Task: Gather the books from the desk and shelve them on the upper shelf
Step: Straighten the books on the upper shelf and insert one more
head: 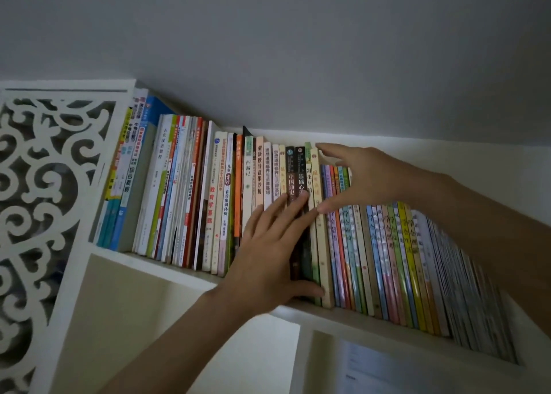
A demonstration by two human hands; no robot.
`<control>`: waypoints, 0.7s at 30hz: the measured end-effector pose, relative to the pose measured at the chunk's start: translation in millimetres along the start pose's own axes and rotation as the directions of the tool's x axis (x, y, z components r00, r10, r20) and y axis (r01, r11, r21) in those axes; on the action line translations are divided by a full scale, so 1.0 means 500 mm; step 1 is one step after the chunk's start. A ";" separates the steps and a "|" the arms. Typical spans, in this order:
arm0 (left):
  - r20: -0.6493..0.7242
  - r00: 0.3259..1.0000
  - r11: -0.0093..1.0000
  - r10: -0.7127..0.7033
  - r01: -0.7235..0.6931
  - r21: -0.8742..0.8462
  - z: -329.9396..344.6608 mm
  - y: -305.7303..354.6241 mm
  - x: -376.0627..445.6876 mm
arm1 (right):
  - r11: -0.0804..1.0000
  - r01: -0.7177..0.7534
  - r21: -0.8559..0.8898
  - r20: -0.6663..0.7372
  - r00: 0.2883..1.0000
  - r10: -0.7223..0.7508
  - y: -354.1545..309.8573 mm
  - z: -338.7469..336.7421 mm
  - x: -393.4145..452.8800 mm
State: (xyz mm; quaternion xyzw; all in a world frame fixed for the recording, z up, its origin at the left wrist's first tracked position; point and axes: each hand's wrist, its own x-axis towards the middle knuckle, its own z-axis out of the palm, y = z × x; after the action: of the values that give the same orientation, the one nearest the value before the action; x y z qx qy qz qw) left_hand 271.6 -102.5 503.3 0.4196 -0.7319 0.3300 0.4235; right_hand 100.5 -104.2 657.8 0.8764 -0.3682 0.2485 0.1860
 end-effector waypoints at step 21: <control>-0.243 0.936 0.960 -0.253 0.211 -0.186 -0.071 -0.046 0.178 | 0.988 -0.038 -0.149 -0.010 0.999 0.037 0.014 0.014 0.014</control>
State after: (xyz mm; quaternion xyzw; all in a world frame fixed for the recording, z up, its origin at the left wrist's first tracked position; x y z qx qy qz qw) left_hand 278.8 -112.3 601.0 0.4209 -0.6377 0.2719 0.5850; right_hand 101.7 -116.3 657.4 0.8522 -0.4013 0.2267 0.2476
